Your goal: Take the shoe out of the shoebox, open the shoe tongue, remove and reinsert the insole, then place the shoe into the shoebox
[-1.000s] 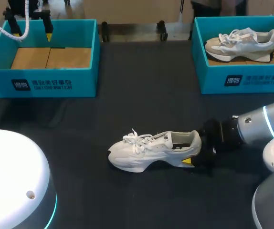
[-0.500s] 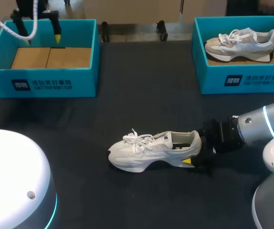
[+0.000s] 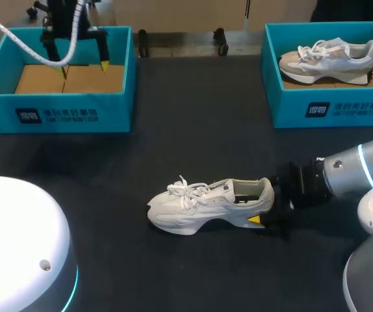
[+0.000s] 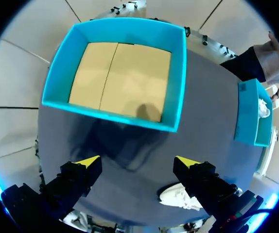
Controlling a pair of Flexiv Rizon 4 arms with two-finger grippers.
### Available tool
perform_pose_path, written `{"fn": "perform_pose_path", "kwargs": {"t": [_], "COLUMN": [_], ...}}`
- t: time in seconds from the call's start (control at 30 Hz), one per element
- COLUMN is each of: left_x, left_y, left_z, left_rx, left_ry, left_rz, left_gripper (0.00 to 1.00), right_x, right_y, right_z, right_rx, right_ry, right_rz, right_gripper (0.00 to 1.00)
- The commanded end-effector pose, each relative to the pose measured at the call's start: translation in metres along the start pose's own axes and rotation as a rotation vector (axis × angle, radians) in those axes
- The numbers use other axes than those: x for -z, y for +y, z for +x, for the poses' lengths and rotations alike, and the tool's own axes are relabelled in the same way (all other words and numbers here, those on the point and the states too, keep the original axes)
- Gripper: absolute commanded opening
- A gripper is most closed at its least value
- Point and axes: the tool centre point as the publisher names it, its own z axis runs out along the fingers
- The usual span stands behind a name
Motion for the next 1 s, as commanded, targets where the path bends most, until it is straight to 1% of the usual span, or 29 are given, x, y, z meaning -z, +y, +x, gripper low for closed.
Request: {"fn": "perform_pose_path", "kwargs": {"t": [0.03, 0.27, 0.3, 0.33, 0.43, 0.63, 0.87, 1.0], "left_x": [-0.008, -0.015, -0.016, -0.016, -0.017, -0.022, -0.023, -0.024], "left_y": [0.019, 0.035, 0.038, 0.042, 0.055, 0.084, 0.122, 0.139], "left_z": [0.016, 0.038, 0.041, 0.044, 0.055, 0.082, 0.116, 0.133], "left_rx": [0.025, 0.06, 0.065, 0.07, 0.077, 0.082, 0.008, -0.033], "left_ry": [-0.014, 0.027, 0.039, 0.037, 0.035, 0.068, 0.082, 0.079], "left_rz": [0.048, 0.001, -0.015, -0.009, -0.005, -0.056, -0.075, -0.082], "left_gripper": [1.0, 1.0, 1.0, 1.0, 1.0, 1.0, 1.0, 1.0], "right_x": [-0.001, -0.001, -0.001, -0.001, -0.001, -0.001, -0.001, -0.001], "right_y": [0.001, 0.001, 0.001, 0.001, 0.001, 0.001, 0.001, 0.001], "right_z": [0.001, 0.001, 0.001, 0.001, 0.001, 0.001, 0.001, 0.001], "right_rx": [0.001, 0.001, 0.001, 0.001, 0.001, 0.001, 0.001, 0.001], "right_ry": [-0.003, -0.003, -0.003, -0.003, -0.003, -0.003, -0.003, -0.003], "right_rz": [0.002, 0.002, 0.002, 0.002, 0.002, 0.002, 0.002, 0.002], "right_gripper": [0.0, 0.0, 0.0, 0.0, 0.0, 0.0, 0.0, 0.0]}}
